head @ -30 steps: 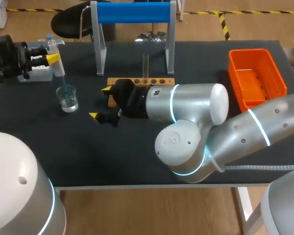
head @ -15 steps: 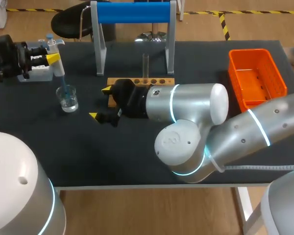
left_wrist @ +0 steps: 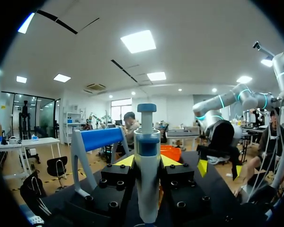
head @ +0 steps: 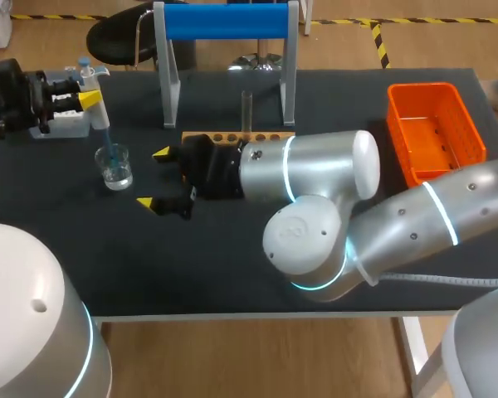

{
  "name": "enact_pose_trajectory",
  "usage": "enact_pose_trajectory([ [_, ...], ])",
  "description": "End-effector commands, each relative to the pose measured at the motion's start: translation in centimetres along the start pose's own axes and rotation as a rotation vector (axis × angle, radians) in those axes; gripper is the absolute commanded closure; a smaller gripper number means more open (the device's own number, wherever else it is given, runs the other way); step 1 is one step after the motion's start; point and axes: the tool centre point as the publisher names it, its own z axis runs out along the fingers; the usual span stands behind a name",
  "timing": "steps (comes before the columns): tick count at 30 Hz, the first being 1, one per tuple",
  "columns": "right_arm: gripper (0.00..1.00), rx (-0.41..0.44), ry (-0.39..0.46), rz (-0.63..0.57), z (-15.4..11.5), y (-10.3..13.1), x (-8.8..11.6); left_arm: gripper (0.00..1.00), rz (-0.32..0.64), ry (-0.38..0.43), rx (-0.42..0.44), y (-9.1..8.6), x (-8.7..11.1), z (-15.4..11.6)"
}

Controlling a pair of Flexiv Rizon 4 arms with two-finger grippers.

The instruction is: Invert the test tube, pick up the pipette, mount the tip to pipette, aspirate from beaker and dispense into the tube, eject the tip, return the pipette, and cap with the stopper.

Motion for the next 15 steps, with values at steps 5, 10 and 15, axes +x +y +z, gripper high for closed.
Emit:
enact_pose_trajectory([
  [5,0.0,-0.028,0.286,-0.021,-3.1,1.5,-0.7,1.0,0.0,0.002,0.0,0.0,-0.1,0.0],
  [10,0.0,-0.074,0.427,-0.032,-4.4,2.9,-0.5,1.0,0.0,0.002,0.0,0.0,-0.1,0.0],
  [15,0.0,-0.142,0.545,-0.007,-6.1,4.8,-0.6,1.0,0.0,0.002,0.0,0.0,-0.1,0.0],
])
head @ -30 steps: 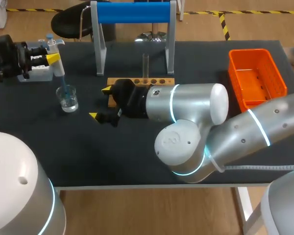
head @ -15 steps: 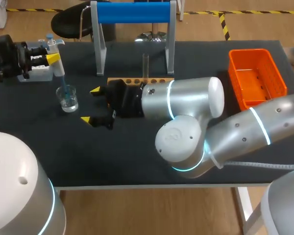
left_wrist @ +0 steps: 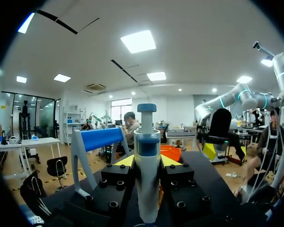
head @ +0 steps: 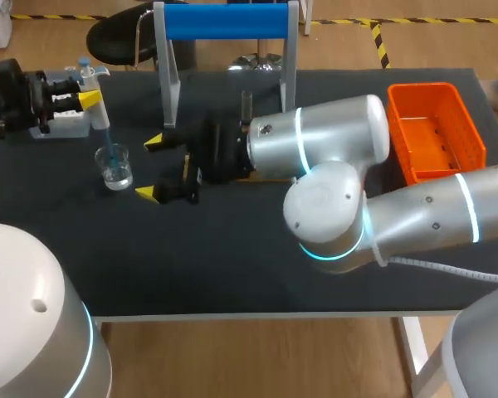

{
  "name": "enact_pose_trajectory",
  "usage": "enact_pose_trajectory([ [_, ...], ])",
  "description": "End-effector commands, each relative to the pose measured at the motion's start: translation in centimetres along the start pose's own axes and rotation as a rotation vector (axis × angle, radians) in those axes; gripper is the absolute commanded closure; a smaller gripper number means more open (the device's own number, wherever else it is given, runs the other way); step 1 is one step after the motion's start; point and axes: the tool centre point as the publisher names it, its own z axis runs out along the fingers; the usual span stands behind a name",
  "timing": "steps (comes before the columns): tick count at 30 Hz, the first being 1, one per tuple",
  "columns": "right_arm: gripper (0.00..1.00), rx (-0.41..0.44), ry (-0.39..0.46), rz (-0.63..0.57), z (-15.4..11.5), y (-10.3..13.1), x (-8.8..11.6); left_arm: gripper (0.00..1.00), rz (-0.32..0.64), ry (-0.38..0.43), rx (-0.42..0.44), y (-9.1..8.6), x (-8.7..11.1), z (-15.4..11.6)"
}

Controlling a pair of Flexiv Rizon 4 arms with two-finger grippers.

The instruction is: Invert the test tube, pick up the pipette, mount the tip to pipette, aspirate from beaker and dispense into the tube, eject the tip, return the pipette, and cap with the stopper.

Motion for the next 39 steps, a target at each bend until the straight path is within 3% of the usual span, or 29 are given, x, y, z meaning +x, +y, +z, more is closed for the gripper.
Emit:
enact_pose_trajectory([
  [1,0.0,-0.059,0.409,-0.009,-4.2,1.0,-0.4,1.0,0.0,0.002,0.0,0.0,-0.1,0.0],
  [5,0.0,-0.048,0.476,-0.058,-5.5,2.9,-0.6,1.0,0.0,0.002,0.0,0.0,-0.1,0.0],
  [6,0.0,-0.1,0.537,-0.017,-5.9,3.5,-0.9,1.0,0.0,0.002,0.0,0.0,-0.1,0.0],
  [9,0.0,-0.075,0.551,-0.078,-7.0,4.9,-1.7,1.0,0.0,0.002,0.0,0.0,-0.1,0.0],
  [18,0.0,-0.112,0.58,-0.072,-8.5,9.0,-5.4,1.0,0.0,0.002,0.0,0.0,-0.1,0.0],
  [19,0.13,-0.12,0.588,-0.071,-8.5,9.4,-5.8,1.0,0.0,0.002,0.0,0.0,-0.1,0.0],
  [20,0.51,-0.132,0.597,-0.069,-8.4,9.8,-6.1,1.0,0.0,0.002,0.0,0.0,-0.1,0.0],
  [21,0.65,-0.13,0.592,-0.077,-8.3,10.2,-6.4,1.0,0.0,0.002,0.0,0.0,-0.1,0.0],
  [22,0.91,-0.133,0.594,-0.078,-8.2,10.6,-6.7,1.0,0.0,0.002,0.0,0.0,-0.1,0.0],
  [23,1.0,-0.137,0.598,-0.08,-8.0,10.9,-6.9,1.0,0.0,0.002,0.0,0.0,-0.1,0.0],
  [33,1.0,-0.186,0.638,-0.051,-4.5,13.6,-9.5,1.0,0.0,0.002,0.0,0.0,-0.1,0.0],
  [39,1.0,-0.227,0.605,-0.014,-2.6,14.2,-11.1,1.0,0.0,0.002,0.0,0.0,-0.1,0.0],
])
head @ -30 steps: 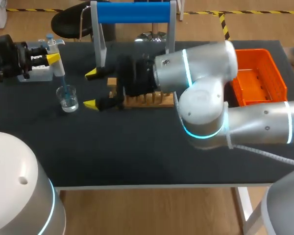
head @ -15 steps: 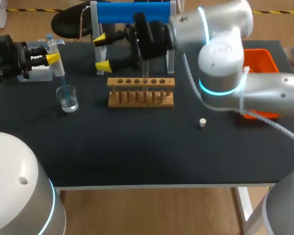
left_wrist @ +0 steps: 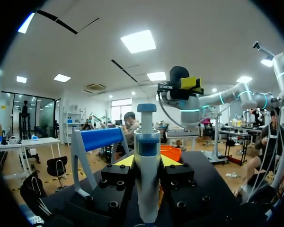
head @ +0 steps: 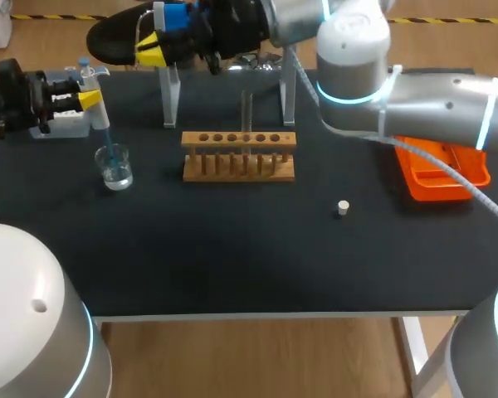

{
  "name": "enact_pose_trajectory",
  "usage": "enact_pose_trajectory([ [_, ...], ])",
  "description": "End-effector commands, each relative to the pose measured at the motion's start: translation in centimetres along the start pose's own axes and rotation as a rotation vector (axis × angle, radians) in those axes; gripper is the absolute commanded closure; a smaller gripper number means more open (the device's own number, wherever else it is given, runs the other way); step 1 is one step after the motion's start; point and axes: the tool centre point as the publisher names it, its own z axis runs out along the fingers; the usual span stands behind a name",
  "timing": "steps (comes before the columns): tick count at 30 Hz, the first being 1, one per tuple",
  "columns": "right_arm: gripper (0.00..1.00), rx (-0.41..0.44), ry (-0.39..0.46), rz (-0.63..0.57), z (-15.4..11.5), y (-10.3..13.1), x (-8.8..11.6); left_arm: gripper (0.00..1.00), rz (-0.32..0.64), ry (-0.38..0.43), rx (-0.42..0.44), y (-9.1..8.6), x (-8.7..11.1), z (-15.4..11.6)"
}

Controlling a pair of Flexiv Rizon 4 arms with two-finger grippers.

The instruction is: Invert the test tube, pick up the pipette, mount the tip to pipette, aspirate from beaker and dispense into the tube, eject the tip, return the pipette, and cap with the stopper.

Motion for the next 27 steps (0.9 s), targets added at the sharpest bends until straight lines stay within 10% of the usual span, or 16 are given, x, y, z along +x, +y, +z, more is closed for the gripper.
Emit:
enact_pose_trajectory([
  [1,1.0,-0.023,0.243,0.004,1.7,-0.1,-2.1,1.0,0.0,0.002,0.0,0.0,-0.1,0.0],
  [27,1.0,-0.084,0.112,0.009,6.6,-1.6,-6.5,1.0,0.0,0.002,0.0,0.0,-0.1,0.0],
])
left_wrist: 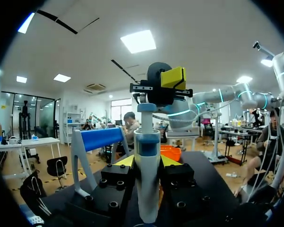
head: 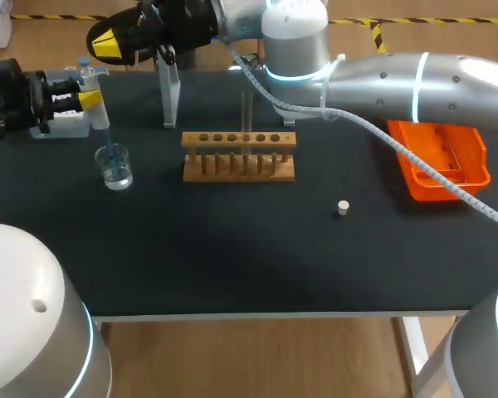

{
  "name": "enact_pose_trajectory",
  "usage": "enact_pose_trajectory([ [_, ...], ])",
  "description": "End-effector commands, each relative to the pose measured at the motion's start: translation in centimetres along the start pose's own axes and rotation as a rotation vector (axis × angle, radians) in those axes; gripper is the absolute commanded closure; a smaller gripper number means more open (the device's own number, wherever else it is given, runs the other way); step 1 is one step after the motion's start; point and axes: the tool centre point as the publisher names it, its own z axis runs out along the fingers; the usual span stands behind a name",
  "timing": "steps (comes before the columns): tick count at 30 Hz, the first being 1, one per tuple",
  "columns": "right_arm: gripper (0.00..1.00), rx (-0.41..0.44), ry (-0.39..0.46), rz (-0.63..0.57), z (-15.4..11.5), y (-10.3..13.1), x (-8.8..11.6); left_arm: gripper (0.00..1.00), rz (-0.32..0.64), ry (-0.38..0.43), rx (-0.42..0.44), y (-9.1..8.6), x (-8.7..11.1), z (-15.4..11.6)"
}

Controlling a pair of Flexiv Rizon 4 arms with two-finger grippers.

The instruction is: Invert the test tube, pick up the pipette, mount the tip to pipette, aspirate from beaker and dispense into the tube, eject the tip, return the pipette, and cap with the stopper.

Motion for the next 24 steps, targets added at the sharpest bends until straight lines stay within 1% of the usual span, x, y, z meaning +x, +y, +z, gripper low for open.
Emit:
enact_pose_trajectory([
  [1,1.0,-0.005,0.01,0.003,0.7,-0.5,-1.2,1.0,0.0,0.002,0.0,0.0,-0.1,0.0],
  [16,1.0,-0.002,-0.029,0.016,2.8,-2.2,-3.0,1.0,0.0,0.002,0.0,0.0,-0.1,0.0],
  [24,1.0,-0.014,-0.061,0.039,3.2,-2.7,-4.0,1.0,0.0,0.002,0.0,0.0,-0.1,0.0],
])
